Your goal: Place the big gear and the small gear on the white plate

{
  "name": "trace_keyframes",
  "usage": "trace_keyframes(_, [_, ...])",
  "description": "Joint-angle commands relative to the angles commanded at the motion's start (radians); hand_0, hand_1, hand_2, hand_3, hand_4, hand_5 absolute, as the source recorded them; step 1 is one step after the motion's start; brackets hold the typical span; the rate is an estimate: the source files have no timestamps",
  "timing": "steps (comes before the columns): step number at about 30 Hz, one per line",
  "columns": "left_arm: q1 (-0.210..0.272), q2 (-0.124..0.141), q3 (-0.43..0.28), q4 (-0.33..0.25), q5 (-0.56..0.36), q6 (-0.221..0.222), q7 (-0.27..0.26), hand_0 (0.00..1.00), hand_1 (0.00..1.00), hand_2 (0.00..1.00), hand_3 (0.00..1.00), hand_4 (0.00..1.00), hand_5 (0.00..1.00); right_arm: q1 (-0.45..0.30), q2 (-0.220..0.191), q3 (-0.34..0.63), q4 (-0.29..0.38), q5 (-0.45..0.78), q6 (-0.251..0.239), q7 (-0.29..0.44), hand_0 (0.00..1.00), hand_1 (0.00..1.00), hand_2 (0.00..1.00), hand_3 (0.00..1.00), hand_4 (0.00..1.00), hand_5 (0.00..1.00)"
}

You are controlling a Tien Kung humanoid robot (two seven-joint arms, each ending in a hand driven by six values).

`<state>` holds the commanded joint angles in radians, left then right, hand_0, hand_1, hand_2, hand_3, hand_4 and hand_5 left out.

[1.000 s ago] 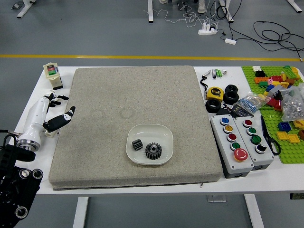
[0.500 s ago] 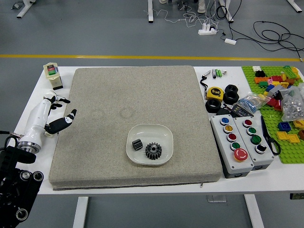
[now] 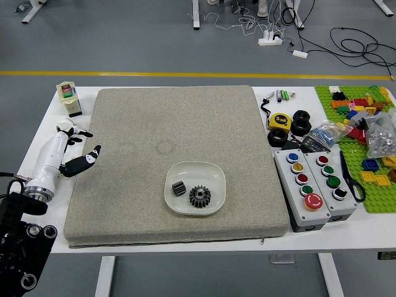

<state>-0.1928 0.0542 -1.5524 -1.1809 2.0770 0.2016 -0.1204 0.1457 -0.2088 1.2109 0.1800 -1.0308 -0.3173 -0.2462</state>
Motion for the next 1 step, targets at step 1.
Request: trace_keyframes(1, [0.000,0.000,0.001,-0.001,-0.003,0.000,0.000,0.623,0.661,0.771,0.600,0.706,0.331,0.001,0.000,-0.001,0.000,0.002,0.000,0.000,0.602,0.610,0.698,0.550,0.743,0.651])
